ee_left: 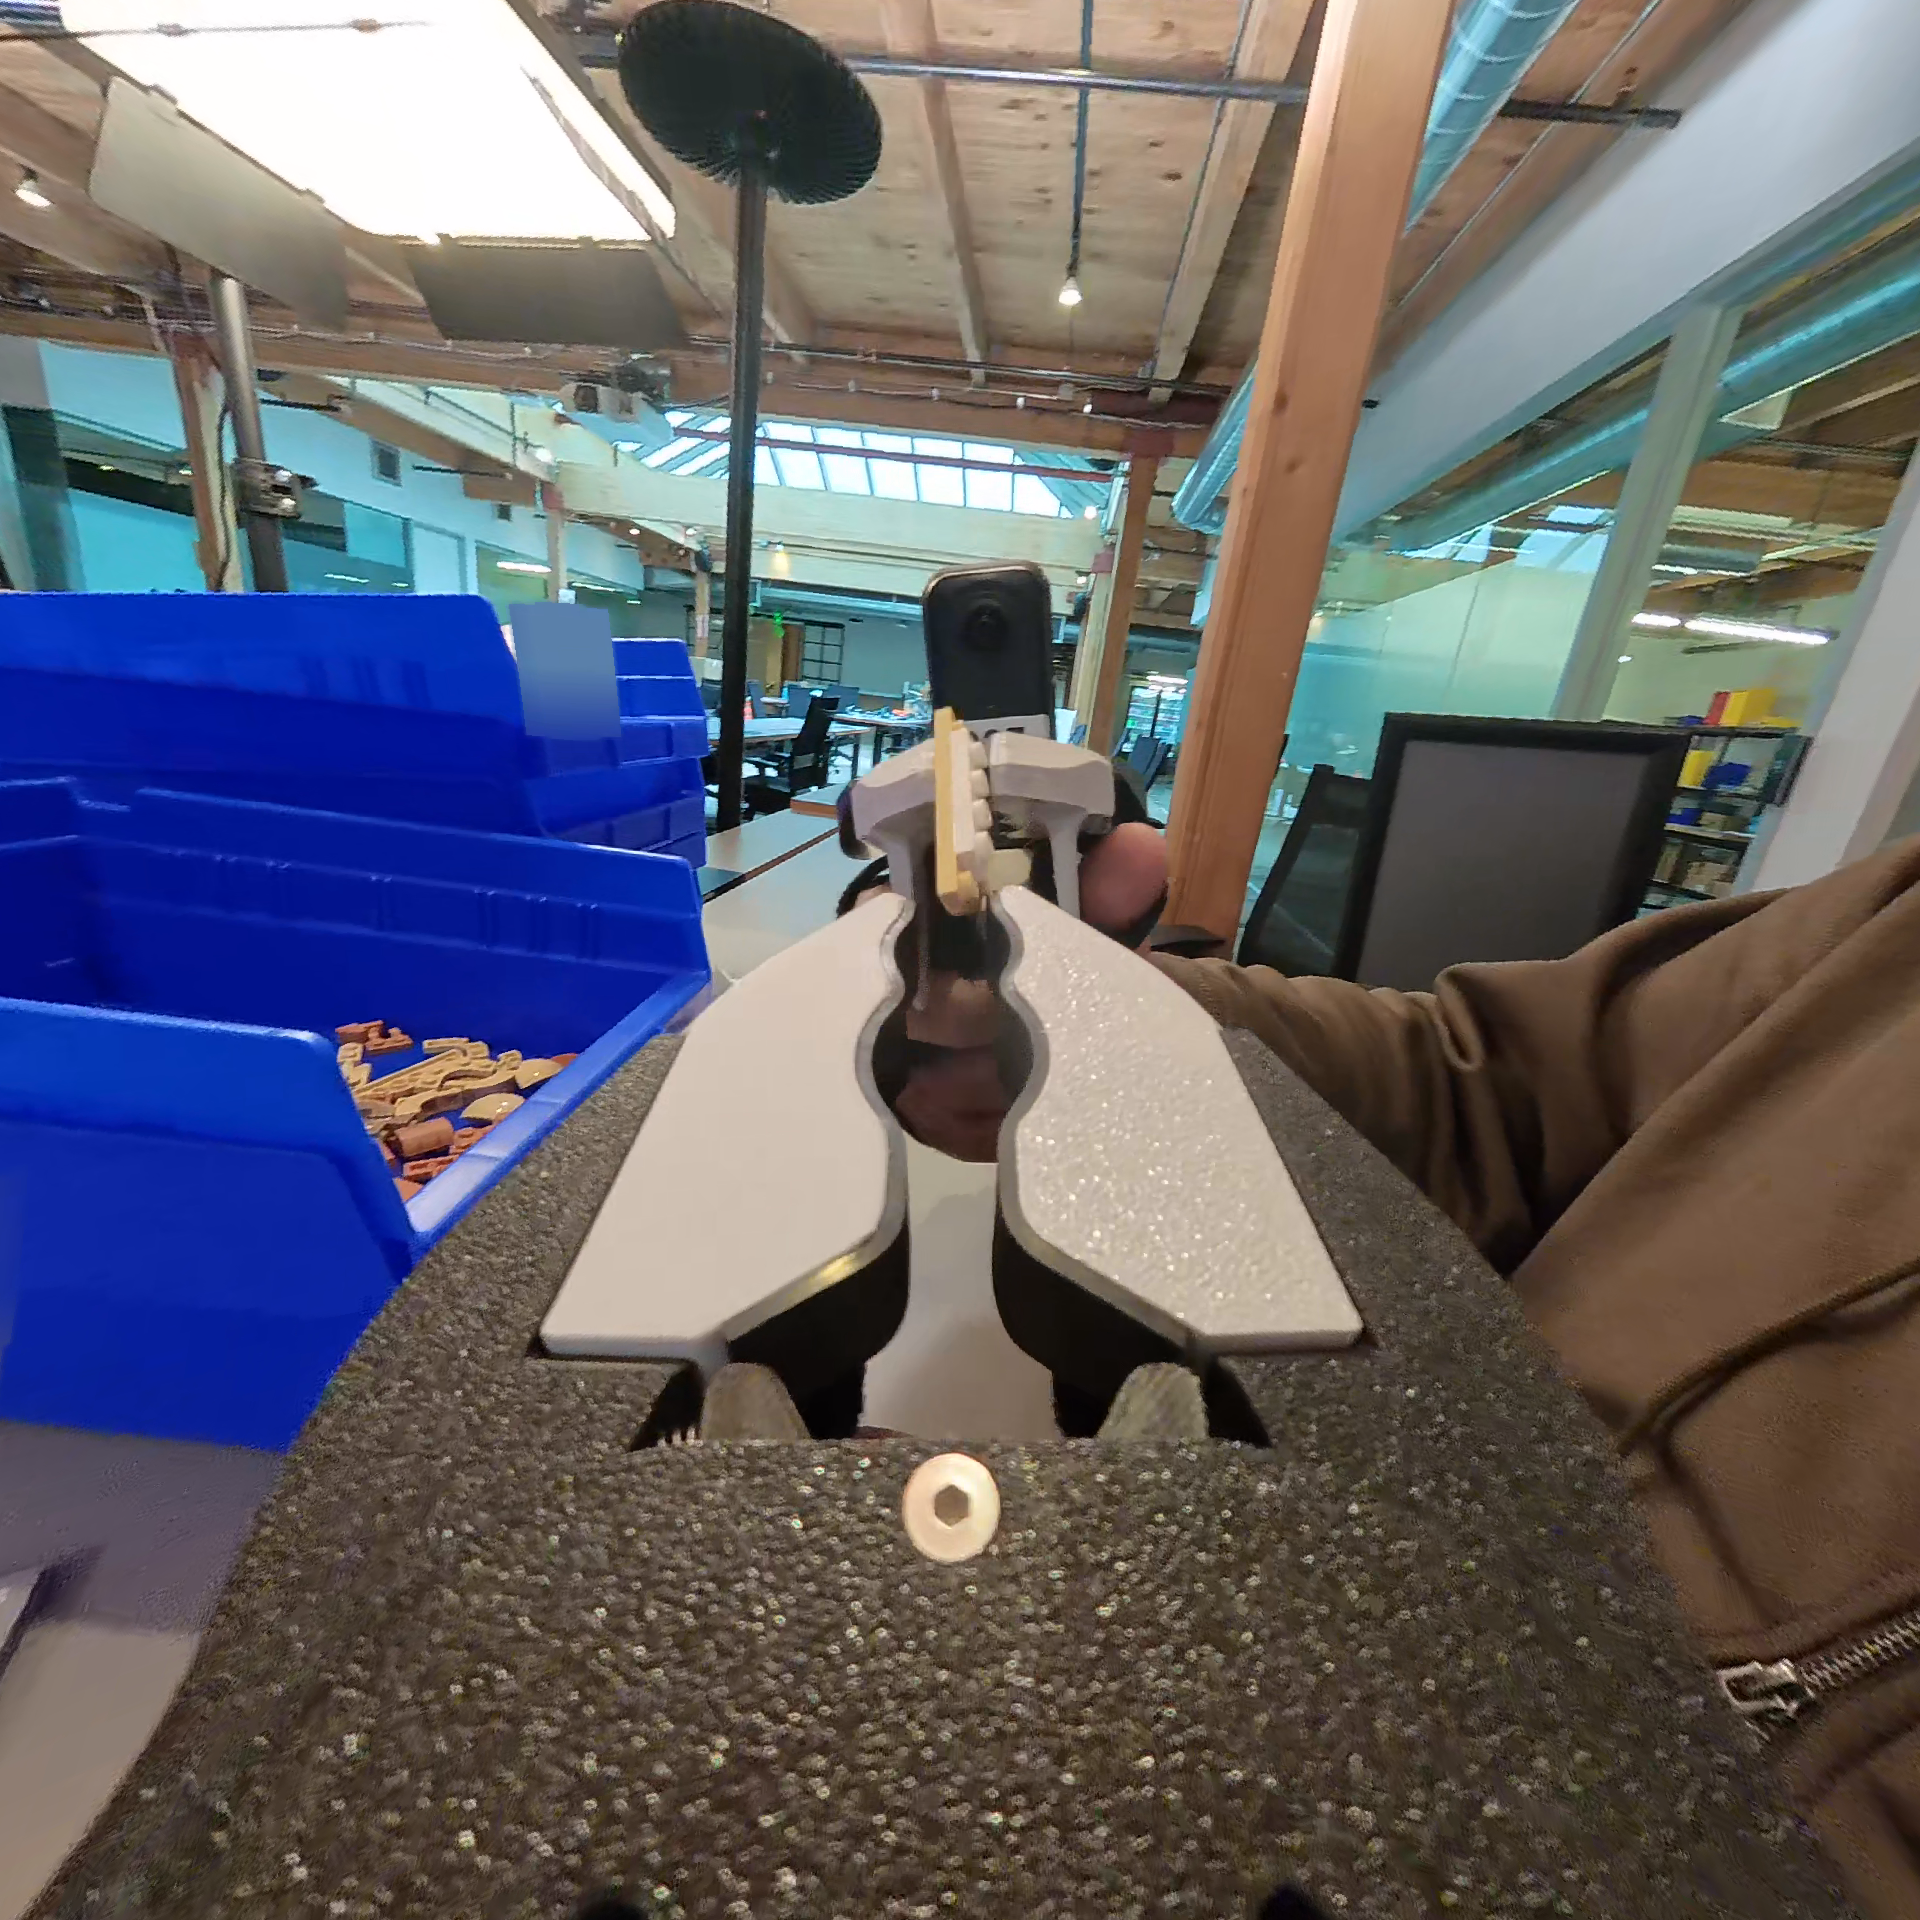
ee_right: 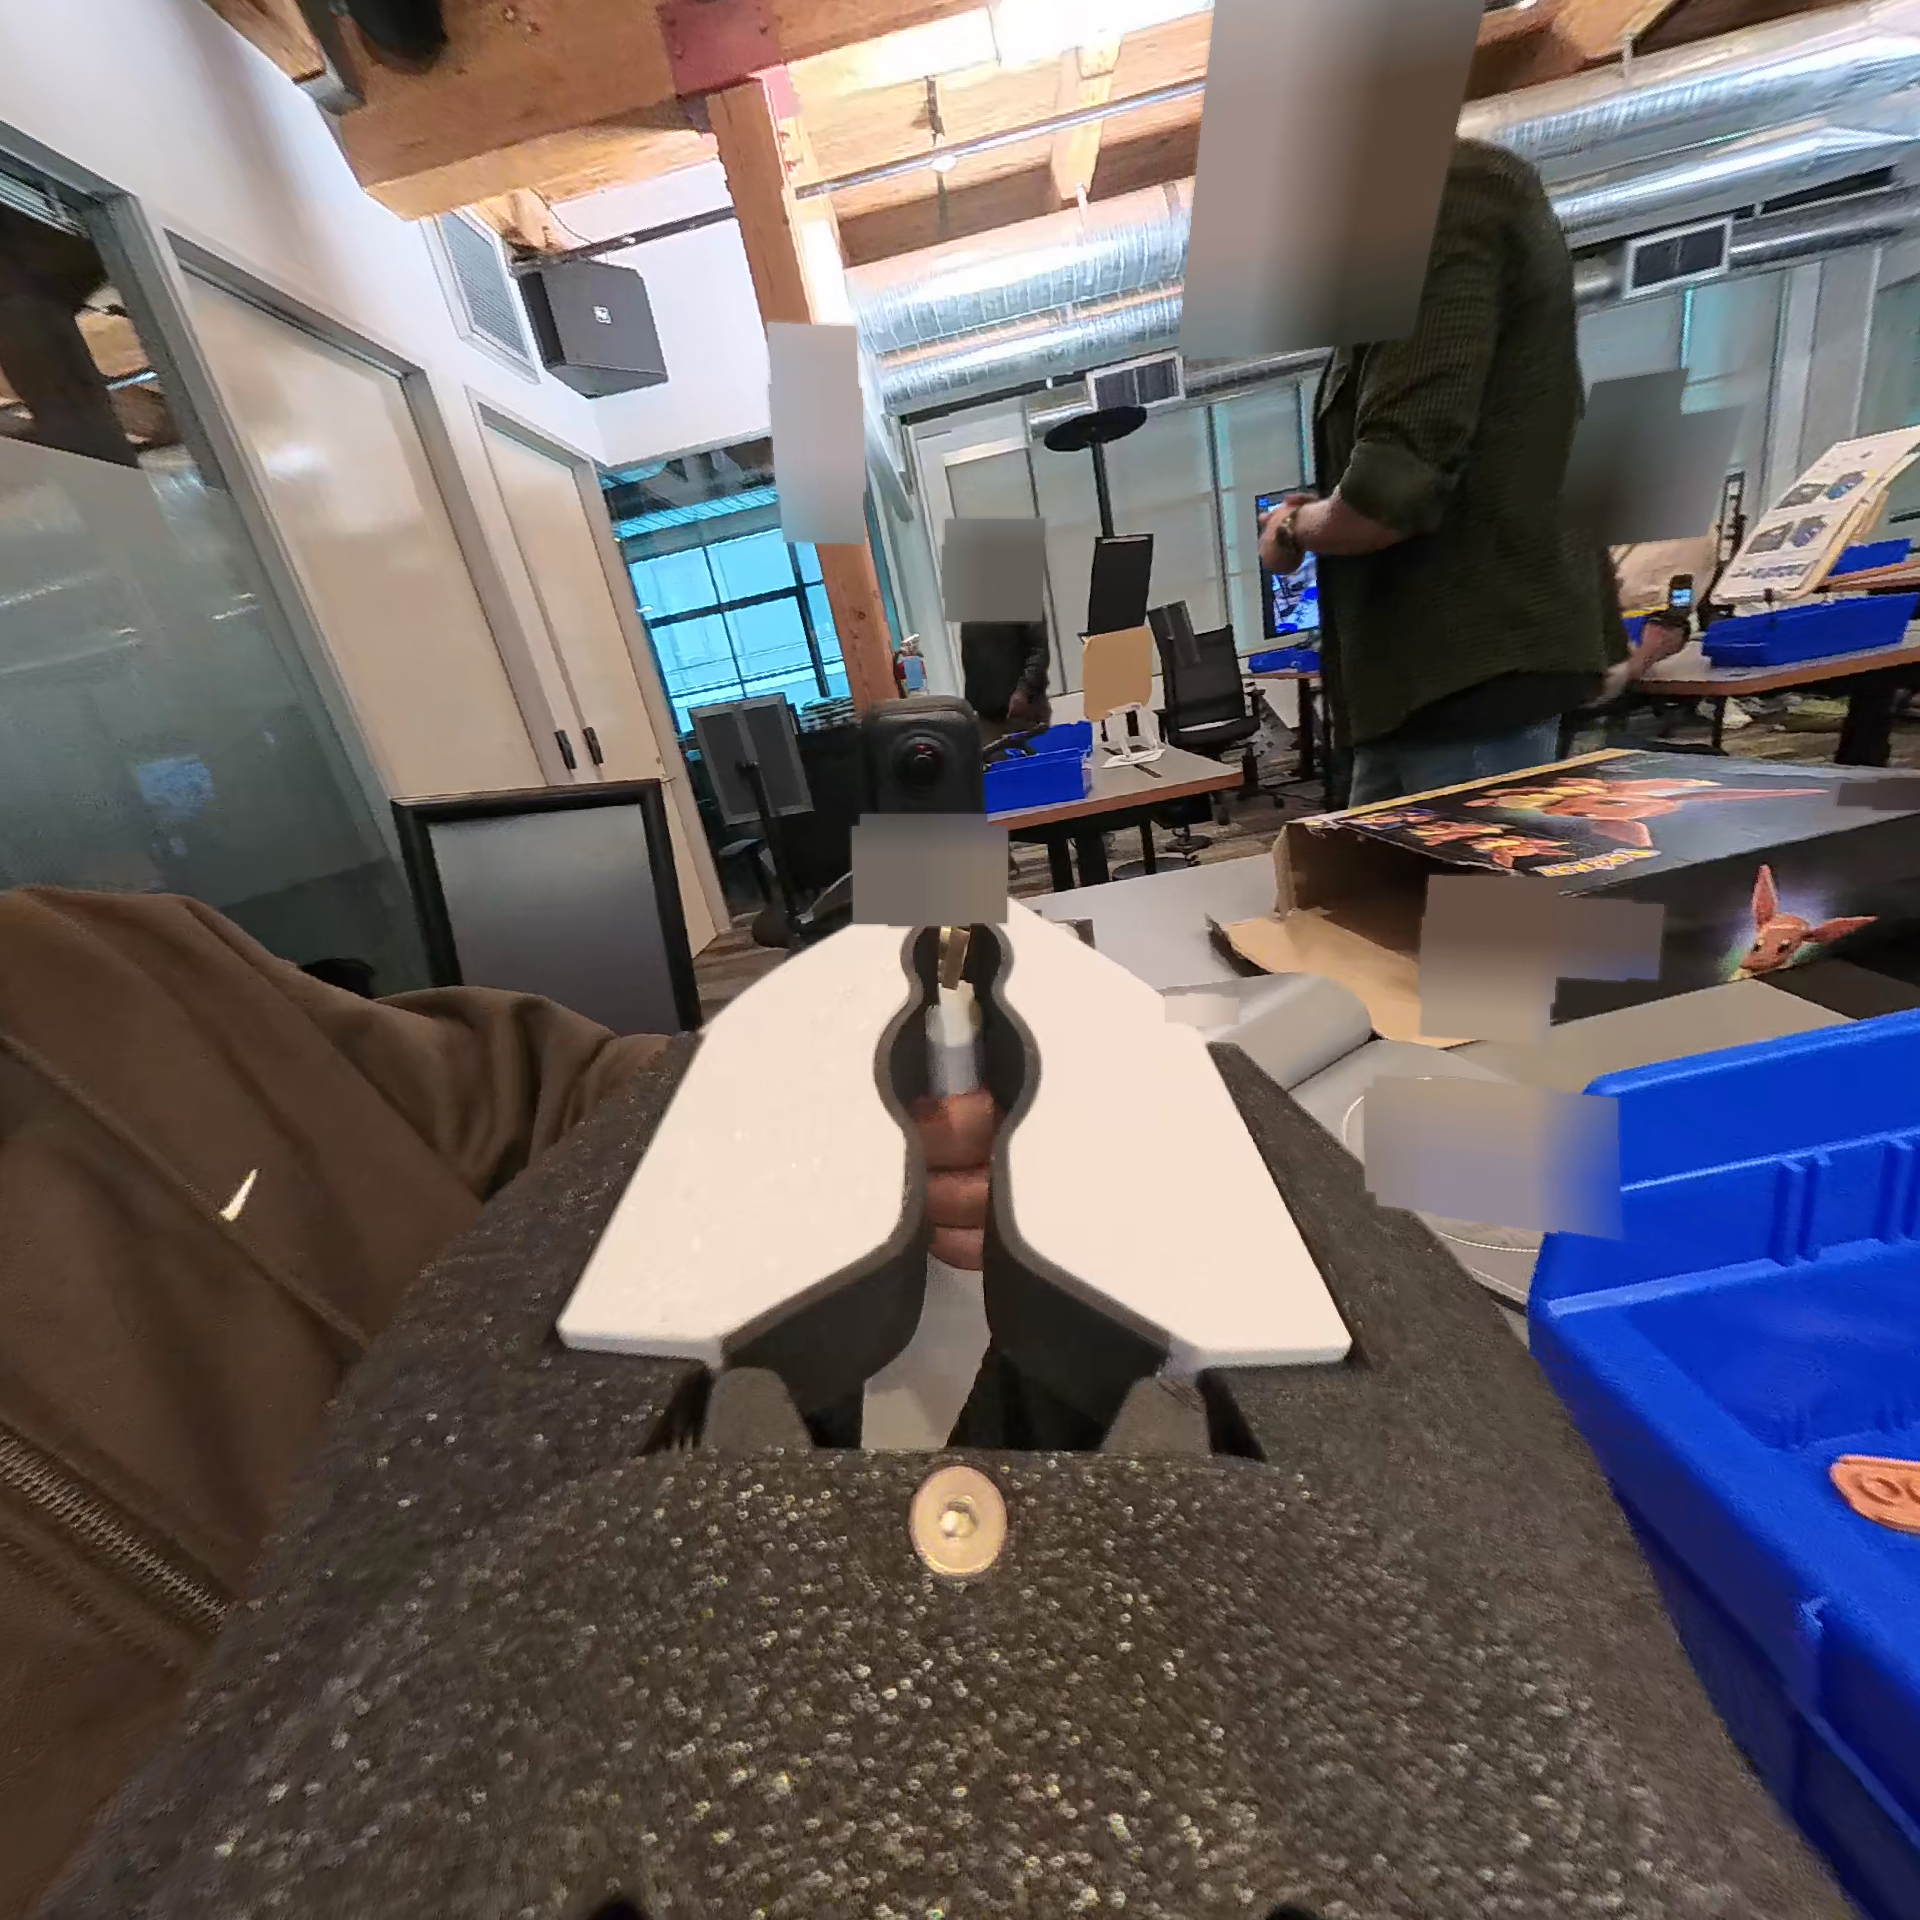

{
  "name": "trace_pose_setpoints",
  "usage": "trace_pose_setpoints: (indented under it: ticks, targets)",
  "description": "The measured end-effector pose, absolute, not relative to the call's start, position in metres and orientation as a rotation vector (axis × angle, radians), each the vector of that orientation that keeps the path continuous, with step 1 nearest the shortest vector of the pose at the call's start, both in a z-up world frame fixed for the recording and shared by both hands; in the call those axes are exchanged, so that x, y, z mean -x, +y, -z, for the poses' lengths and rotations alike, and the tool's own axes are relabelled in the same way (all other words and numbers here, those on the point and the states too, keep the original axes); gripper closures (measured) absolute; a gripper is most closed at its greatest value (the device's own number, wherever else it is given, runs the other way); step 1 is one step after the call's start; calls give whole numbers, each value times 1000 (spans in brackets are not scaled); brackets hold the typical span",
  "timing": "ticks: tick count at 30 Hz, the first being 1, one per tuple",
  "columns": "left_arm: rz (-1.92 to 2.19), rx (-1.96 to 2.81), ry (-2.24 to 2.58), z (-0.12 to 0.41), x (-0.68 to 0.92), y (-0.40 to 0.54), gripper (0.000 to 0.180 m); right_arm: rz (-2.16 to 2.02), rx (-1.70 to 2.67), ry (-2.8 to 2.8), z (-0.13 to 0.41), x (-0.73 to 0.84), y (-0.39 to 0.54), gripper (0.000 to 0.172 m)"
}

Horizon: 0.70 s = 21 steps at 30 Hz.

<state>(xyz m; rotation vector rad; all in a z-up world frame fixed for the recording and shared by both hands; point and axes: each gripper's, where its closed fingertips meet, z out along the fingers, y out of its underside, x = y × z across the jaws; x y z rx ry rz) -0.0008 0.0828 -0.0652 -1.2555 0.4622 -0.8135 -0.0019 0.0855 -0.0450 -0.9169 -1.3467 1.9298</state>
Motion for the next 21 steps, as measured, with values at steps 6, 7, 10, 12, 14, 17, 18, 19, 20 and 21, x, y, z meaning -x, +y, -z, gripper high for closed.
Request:
trace_pose_setpoints:
  ticks: [6, 7, 10, 12, 14, 17, 18, 19, 20, 21]
  targets:
    - [817, 1223, 499, 62, -4, 78, 173, -1961, 897, -1366, 44, -2, 83, 166]
    - [826, 1216, 498, 62, -5, 77, 173, -1965, 892, -1361, 44, -2, 82, 166]
    - [853, 1196, 493, 60, -5, 75, 171, -1973, 892, -1349, 43, -2, 81, 166]
    - [862, 1187, 484, 58, -4, 75, 170, -1973, 894, -1349, 44, -1, 81, 166]
    - [845, 1194, 482, 59, -4, 76, 170, -1980, 898, -1349, 45, 0, 80, 166]
    - [817, 1188, 487, 59, -5, 76, 171, -1979, 902, -1349, 47, 2, 78, 166]
    - [794, 1186, 488, 59, -5, 77, 171, -1982, 904, -1344, 47, 2, 78, 166]
    - [759, 1186, 494, 59, -4, 77, 171, -1984, 908, -1338, 46, 2, 78, 166]
    - [707, 1190, 505, 59, -4, 78, 171, -1983, 912, -1336, 46, 3, 78, 166]
    - [632, 1190, 518, 59, -3, 79, 171, -1978, 918, -1334, 46, 3, 79, 166]
